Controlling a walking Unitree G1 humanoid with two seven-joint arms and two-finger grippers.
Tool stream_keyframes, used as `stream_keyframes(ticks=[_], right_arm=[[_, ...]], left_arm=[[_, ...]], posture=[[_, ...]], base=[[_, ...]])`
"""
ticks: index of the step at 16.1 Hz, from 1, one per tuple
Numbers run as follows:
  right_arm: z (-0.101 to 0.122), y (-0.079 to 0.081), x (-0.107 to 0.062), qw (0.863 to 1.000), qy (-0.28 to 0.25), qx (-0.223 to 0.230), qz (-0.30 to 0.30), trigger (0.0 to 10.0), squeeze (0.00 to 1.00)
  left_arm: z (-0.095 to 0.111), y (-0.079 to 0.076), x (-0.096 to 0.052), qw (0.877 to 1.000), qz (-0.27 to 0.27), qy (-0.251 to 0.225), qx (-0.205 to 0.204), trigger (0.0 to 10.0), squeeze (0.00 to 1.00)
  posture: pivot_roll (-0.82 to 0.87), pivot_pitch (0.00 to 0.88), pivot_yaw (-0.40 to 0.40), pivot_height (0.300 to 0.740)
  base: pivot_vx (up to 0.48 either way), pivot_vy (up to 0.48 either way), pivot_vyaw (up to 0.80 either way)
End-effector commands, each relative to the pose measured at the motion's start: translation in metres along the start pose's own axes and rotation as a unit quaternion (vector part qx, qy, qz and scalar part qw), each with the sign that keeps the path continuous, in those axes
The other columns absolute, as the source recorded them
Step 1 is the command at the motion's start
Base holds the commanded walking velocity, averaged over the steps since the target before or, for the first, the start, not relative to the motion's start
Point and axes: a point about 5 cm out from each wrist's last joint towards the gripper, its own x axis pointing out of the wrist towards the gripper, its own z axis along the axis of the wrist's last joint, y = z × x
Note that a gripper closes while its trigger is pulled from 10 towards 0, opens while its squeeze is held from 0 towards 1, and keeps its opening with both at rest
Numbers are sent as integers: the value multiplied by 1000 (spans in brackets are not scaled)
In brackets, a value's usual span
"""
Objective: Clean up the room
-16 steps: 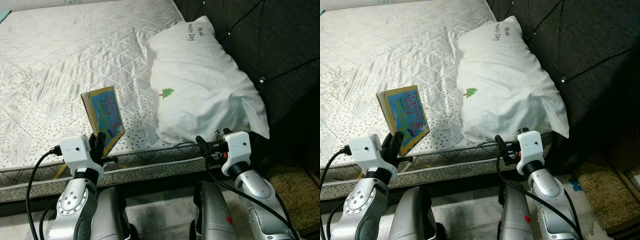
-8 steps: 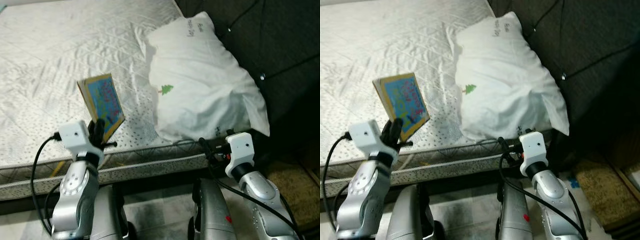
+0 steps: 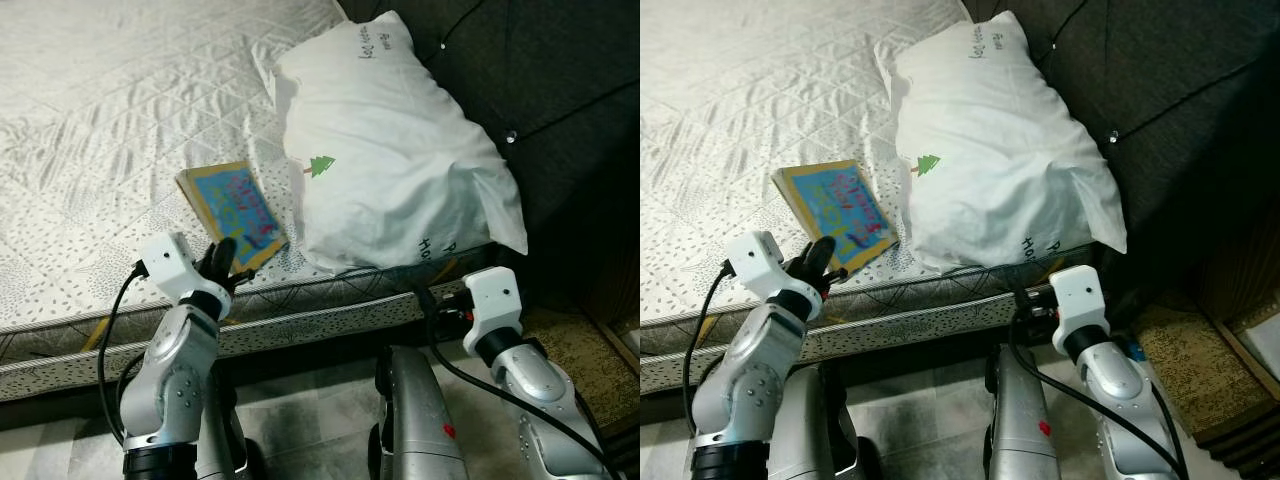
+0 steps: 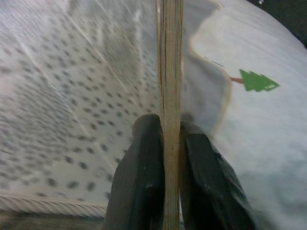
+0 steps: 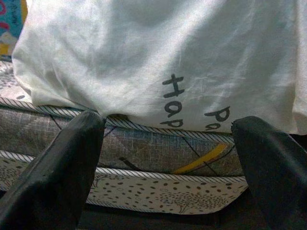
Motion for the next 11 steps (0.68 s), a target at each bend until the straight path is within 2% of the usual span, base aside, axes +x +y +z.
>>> stream_keyframes(ticks=[1, 2, 5, 7, 9, 11], right_arm=[[1, -1, -3, 1000, -1, -5, -3, 10000, 0], [2, 0, -3, 1000, -1, -6, -2, 10000, 0], [2, 0, -2, 1000, -2, -11, 1, 10000, 0], [2, 0, -1, 1000, -2, -11, 1, 10000, 0], [2, 1, -1, 1000, -2, -11, 1, 10000, 0], [1, 2, -2, 1000, -1, -11, 0, 10000, 0]], left_arm=[[-11, -14, -3, 999, -19, 30, -40, 10000, 0], [-11, -17, -3, 998, -22, 41, -49, 10000, 0], [-16, -25, -7, 986, -31, 110, -124, 10000, 0], [-16, -28, -9, 980, -38, 134, -143, 10000, 0], [-21, -24, -12, 975, -31, 169, -143, 10000, 0], [-18, -11, -9, 975, -13, 183, -129, 10000, 0]], posture=[[-226, 182, 8, 513], [-226, 182, 7, 513], [-220, 181, 5, 513], [-219, 181, 6, 513], [-217, 182, 10, 513], [-216, 183, 10, 513]], base=[[0, 0, 0], [0, 0, 0], [0, 0, 0], [0, 0, 0], [0, 0, 0], [0, 0, 0]])
